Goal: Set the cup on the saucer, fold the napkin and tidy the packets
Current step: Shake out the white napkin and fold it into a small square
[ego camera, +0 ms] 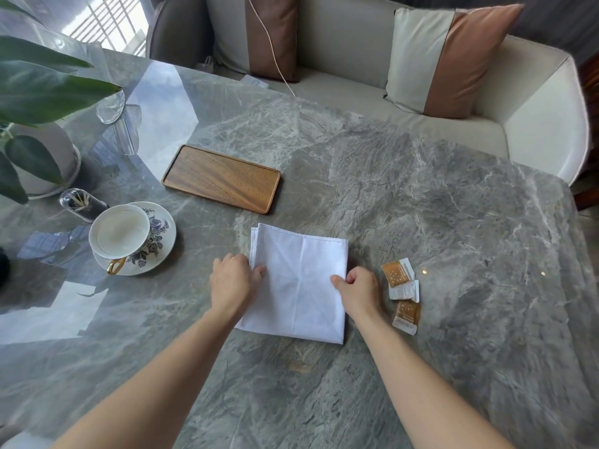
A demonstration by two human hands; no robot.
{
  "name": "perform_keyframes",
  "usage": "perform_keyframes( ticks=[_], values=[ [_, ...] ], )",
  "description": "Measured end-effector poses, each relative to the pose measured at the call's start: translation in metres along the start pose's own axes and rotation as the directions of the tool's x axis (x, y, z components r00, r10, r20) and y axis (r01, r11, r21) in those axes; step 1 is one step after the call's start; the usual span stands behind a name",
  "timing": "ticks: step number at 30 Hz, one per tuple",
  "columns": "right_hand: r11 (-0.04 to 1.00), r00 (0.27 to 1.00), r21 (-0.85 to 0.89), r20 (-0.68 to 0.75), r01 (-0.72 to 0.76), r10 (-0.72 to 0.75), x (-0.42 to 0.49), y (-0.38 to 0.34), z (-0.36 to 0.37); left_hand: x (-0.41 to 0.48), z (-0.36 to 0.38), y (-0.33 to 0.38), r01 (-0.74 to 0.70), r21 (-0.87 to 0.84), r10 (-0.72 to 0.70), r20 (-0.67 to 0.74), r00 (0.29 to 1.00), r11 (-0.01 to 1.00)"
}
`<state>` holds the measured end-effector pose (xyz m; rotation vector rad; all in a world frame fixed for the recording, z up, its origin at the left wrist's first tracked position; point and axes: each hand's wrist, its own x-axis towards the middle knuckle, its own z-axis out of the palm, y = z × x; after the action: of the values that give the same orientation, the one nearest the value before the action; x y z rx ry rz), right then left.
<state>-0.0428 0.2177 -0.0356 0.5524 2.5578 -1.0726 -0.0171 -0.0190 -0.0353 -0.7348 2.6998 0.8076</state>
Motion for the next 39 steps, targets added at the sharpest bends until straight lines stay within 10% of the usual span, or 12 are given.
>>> perform_keyframes(
  ticks=[7, 14, 19, 23, 27, 34, 39],
  values=[
    [0.880, 0.984, 0.442, 0.110, -0.176, 0.142, -0.007, 0.009, -0.013, -0.004, -0.015, -0.023, 0.244, -0.677, -0.031, 0.310, 0.950, 0.694],
    [0.865, 0.986, 0.492, 0.167, -0.097, 0.016, -0.018, 0.007, -0.029, -0.006, -0.032, -0.024, 0.223, -0.776, 0.024, 0.293, 0.956, 0.590],
    [0.917, 0.975, 0.399, 0.198, 0.016, -0.103, -0.022, 0.004, -0.048, -0.015, -0.055, -0.018, 0.009, -0.656, 0.230, 0.277, 0.933, 0.755],
    [0.965, 0.953, 0.139, 0.179, 0.224, -0.247, -0.017, -0.002, -0.062, -0.014, -0.066, -0.005, -0.354, -0.224, 0.384, 0.109, 0.917, 0.908],
    [0.889, 0.892, -0.089, 0.092, 0.450, -0.443, -0.005, -0.016, -0.077, -0.001, -0.071, 0.007, -0.522, 0.027, 0.522, -0.007, 0.853, 0.852],
    [0.845, 0.846, 0.020, -0.024, 0.534, -0.533, 0.015, -0.043, -0.099, 0.033, -0.079, 0.022, -0.735, 0.026, 0.722, -0.213, 0.658, 0.678],
    [0.772, 0.773, -0.030, 0.014, 0.634, -0.634, -0.003, 0.005, -0.074, 0.012, -0.047, -0.018, -0.793, 0.089, 0.797, -0.092, 0.596, 0.603]
  ],
)
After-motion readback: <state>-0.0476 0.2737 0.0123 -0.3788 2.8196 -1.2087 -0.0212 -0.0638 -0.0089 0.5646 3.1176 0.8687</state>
